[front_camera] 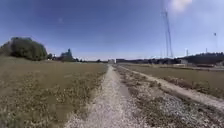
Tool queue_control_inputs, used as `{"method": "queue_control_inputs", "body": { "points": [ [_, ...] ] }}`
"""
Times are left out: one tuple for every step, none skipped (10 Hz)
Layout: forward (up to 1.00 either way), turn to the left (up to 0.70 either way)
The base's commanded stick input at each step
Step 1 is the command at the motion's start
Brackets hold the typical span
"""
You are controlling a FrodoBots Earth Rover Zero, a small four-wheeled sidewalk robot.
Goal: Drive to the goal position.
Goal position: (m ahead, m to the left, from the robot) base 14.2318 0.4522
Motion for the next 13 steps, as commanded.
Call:
{"method": "queue_control_inputs", "body": {
  "points": [
    [0.70,0.00],
    [0.70,0.00],
    [0.70,0.00],
    [0.70,0.00],
    [0.70,0.00],
    [0.70,0.00],
    [0.70,0.00],
    [0.70,0.00],
    [0.70,0.00],
    [0.70,0.00],
    [0.70,0.00],
    [0.70,0.00],
    [0.70,0.00]
  ]
}}
